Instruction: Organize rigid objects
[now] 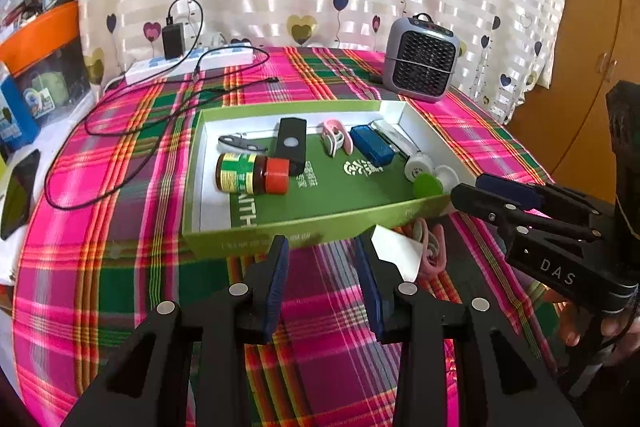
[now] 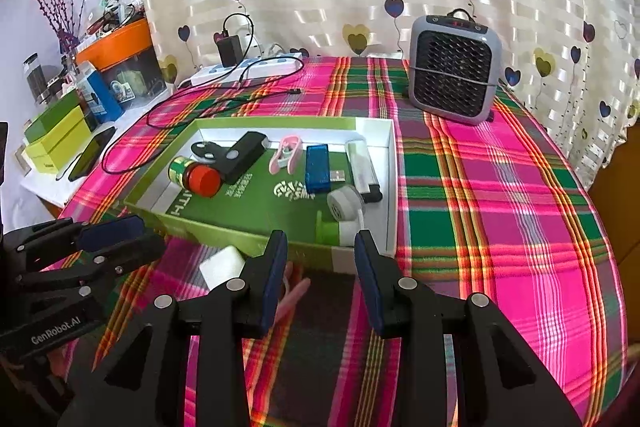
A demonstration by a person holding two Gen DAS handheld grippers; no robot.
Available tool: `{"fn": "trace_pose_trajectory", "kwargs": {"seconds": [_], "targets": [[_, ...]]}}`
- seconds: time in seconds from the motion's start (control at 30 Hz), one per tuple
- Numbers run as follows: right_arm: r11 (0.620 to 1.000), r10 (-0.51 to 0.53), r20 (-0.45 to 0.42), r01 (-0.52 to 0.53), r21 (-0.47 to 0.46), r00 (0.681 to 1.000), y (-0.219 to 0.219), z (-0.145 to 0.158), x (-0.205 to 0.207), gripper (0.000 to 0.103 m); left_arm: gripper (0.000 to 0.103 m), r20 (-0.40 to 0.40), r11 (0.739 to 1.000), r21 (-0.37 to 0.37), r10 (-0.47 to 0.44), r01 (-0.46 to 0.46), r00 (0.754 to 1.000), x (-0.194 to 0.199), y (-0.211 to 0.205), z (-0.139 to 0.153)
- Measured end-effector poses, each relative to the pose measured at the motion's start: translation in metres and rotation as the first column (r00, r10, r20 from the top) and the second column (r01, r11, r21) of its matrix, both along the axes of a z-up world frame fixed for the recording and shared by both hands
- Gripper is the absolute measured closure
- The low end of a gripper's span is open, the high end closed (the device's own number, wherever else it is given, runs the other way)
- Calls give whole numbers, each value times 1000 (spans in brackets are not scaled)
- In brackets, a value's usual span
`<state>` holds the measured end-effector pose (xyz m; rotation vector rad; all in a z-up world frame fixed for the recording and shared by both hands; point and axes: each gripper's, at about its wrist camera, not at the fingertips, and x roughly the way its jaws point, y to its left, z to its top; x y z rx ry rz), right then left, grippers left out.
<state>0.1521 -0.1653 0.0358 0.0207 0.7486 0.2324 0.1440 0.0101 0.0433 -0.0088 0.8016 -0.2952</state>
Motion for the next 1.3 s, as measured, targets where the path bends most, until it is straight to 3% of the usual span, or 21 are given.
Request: {"fn": "trace_pose_trajectory", "kwargs": {"seconds": [0.27, 0.57, 0.87, 1.0, 1.3], "targets": [[1000, 0, -6, 0, 7, 1000, -7, -4, -13, 67, 70, -26, 998, -39, -40, 39, 999, -4, 0, -9], [1000, -12, -14, 12, 22, 1000, -12, -8, -21, 67, 66, -64, 986, -37, -162, 160, 985, -6, -24, -19], [999, -14, -21, 14, 29, 1000, -13, -11, -22, 67, 66, -65, 975, -18, -223, 223, 973, -7, -43, -21], [999, -16, -23, 17, 35, 1000, -13, -13, -21, 67, 66, -87, 978, 8, -209, 211, 974, -1, -47, -26], [999, 5, -35, -3, 33, 999, -9, -15, -20, 67, 66, -104, 985, -17, -173, 172, 979, 4, -35, -27]]}}
